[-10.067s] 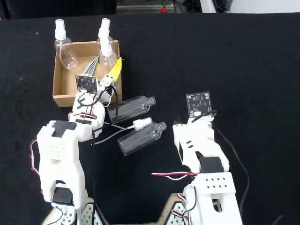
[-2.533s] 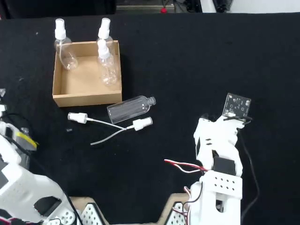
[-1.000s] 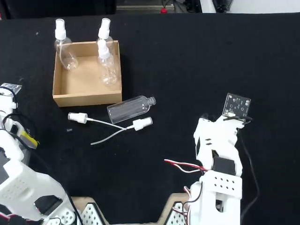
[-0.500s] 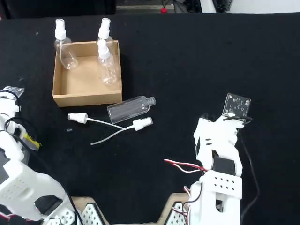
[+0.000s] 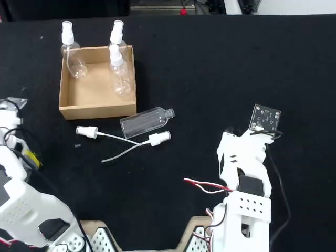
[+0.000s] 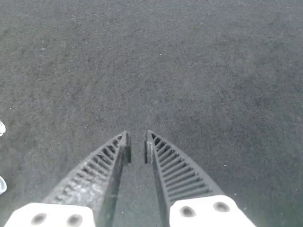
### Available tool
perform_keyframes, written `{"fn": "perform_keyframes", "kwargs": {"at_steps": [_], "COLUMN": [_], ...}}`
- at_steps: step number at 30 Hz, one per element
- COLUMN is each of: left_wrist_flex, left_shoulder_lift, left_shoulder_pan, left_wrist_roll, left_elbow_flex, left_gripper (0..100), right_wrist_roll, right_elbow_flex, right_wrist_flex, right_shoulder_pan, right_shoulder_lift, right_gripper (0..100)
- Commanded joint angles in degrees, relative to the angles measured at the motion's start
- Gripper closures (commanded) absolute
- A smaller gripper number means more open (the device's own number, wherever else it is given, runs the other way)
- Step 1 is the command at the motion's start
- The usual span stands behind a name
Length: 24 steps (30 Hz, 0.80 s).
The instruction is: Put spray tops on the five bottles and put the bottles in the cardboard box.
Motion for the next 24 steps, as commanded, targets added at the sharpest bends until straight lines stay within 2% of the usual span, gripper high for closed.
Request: {"fn": "perform_keyframes", "kwargs": {"at_steps": [1, 6, 9, 14, 17, 22, 24], "left_wrist_flex": [7.3, 10.0, 3.1, -11.3, -13.2, -8.2, -7.6], "left_shoulder_lift": [-2.5, -9.1, -13.5, -22.8, -27.2, -30.4, -30.7], "left_shoulder_pan": [-0.1, 0.2, 0.4, 0.4, 2.7, 7.0, 8.2], "left_wrist_roll": [0.8, 4.2, 7.8, 16.0, 24.9, 37.0, 40.1], "left_elbow_flex": [-8.8, -8.1, -1.6, 12.6, 17.6, 19.2, 19.4], "left_gripper": [86, 85, 85, 85, 86, 86, 86], "right_wrist_roll": [0.0, 0.0, 0.0, 0.2, 5.9, 21.2, 22.5], "right_elbow_flex": [-2.2, -2.6, -3.1, -10.8, -16.7, -18.9, -18.9], "right_wrist_flex": [-1.5, -1.4, -0.3, 7.6, 13.8, 21.5, 23.4], "right_shoulder_pan": [-0.6, -0.6, -0.6, -2.5, -8.5, -23.9, -27.5], "right_shoulder_lift": [-1.9, -1.9, -1.9, -1.9, -1.5, -1.5, -1.4], "right_gripper": [93.8, 93.8, 93.7, 93.6, 93.6, 93.6, 93.5]}}
